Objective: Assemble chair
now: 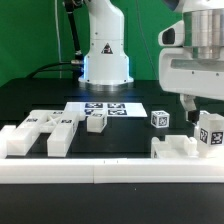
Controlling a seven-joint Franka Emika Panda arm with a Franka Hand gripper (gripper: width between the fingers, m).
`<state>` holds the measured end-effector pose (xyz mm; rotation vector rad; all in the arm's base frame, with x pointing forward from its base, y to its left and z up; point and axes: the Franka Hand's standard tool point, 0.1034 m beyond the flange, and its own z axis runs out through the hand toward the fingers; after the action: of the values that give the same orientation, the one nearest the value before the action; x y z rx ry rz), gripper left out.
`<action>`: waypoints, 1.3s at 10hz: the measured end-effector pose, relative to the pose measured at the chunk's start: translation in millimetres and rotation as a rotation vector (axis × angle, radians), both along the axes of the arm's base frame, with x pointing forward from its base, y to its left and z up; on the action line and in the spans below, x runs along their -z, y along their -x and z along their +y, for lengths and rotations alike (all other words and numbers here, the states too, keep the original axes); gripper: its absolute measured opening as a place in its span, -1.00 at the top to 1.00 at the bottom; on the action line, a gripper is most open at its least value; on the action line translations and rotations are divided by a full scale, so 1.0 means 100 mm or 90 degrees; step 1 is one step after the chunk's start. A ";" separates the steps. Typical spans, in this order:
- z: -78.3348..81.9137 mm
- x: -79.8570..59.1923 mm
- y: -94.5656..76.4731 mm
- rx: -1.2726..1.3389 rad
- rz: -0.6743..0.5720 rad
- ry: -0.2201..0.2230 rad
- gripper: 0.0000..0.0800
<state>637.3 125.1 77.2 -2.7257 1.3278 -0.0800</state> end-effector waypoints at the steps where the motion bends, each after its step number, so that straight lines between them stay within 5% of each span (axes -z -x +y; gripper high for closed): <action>1: -0.01 0.00 0.00 -0.060 -0.005 0.006 -0.61; 11: 0.05 0.03 0.02 -0.546 -0.033 0.059 -0.62; 13: 0.01 0.03 0.02 -0.575 -0.035 0.062 0.05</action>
Offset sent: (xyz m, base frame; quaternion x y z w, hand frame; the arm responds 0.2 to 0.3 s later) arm -0.0044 0.0203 -0.0068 0.0097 -0.0054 -0.1995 0.9798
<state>635.8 126.3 74.2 -3.0792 -0.0055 -0.1370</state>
